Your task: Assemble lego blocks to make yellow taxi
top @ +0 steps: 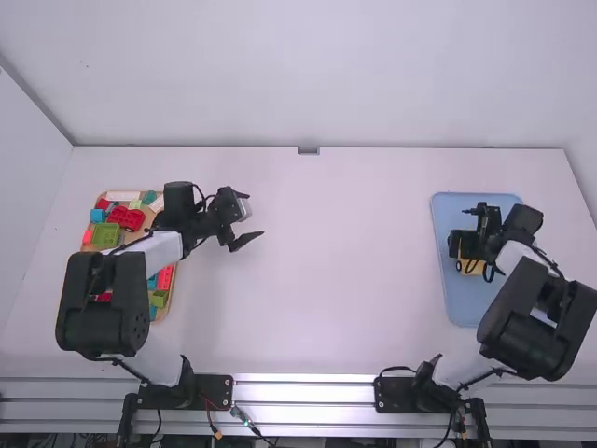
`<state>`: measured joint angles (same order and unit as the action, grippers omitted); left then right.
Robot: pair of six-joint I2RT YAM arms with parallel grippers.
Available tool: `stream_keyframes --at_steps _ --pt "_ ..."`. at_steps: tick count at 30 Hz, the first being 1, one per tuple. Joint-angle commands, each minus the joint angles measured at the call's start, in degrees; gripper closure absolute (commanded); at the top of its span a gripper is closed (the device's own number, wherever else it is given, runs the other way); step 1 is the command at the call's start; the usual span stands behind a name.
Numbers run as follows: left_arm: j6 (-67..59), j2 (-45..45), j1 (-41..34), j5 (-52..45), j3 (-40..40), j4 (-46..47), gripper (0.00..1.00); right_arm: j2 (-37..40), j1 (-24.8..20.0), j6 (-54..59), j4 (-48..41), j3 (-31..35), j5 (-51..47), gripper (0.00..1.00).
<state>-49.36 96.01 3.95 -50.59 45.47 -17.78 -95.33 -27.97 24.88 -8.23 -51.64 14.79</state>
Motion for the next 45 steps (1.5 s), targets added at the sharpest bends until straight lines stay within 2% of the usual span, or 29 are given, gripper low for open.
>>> stream_keyframes --at_steps 1,3,5,11,15,17,21,23,26,35,40,45 --pt "16.0 -2.4 -0.4 3.8 0.0 -2.7 0.01 5.2 3.0 -3.7 -2.1 -3.6 -2.0 0.01" --pt "19.3 -3.5 -0.7 6.2 0.0 -3.7 0.01 7.1 4.9 -4.1 -3.7 -4.5 -2.0 0.01" --pt "23.1 -6.7 -1.9 11.8 0.0 -3.1 0.01 10.6 8.6 -4.1 -5.1 -5.5 -3.4 0.01" --pt "28.3 -17.7 -4.3 24.4 0.0 4.7 0.01 18.4 19.3 -4.1 -6.9 -5.7 -7.7 0.01" --pt "32.1 -25.8 -4.2 26.2 0.0 10.9 0.01 23.4 26.3 -4.1 -9.0 -5.7 -10.2 0.01" --pt "33.5 -31.0 -3.9 26.1 0.0 15.5 0.01 26.3 31.3 -4.1 -10.7 -5.7 -11.7 0.01" --pt "33.3 -37.1 -3.8 26.0 0.0 21.6 0.01 29.7 37.2 -3.8 -13.7 -5.7 -12.3 0.01" --pt "33.9 -38.8 -3.9 26.6 -0.6 22.0 0.02 30.9 37.6 -4.5 -13.7 -5.1 -12.9 0.02" --pt "35.7 -40.6 -3.9 28.4 -2.4 20.2 0.05 32.7 35.8 -6.2 -11.9 -3.3 -14.7 0.05" --pt "43.7 -48.6 -3.9 36.4 -10.4 17.8 0.19 40.5 28.1 -14.0 -4.2 4.4 -14.8 0.19" --pt "49.2 -54.2 -3.9 42.0 -15.9 17.8 0.29 45.8 28.0 -19.3 1.1 9.7 -14.8 0.28" --pt "49.4 -60.1 -3.9 47.9 -21.9 17.8 0.39 51.5 28.0 -24.9 6.8 15.5 -14.8 0.38"
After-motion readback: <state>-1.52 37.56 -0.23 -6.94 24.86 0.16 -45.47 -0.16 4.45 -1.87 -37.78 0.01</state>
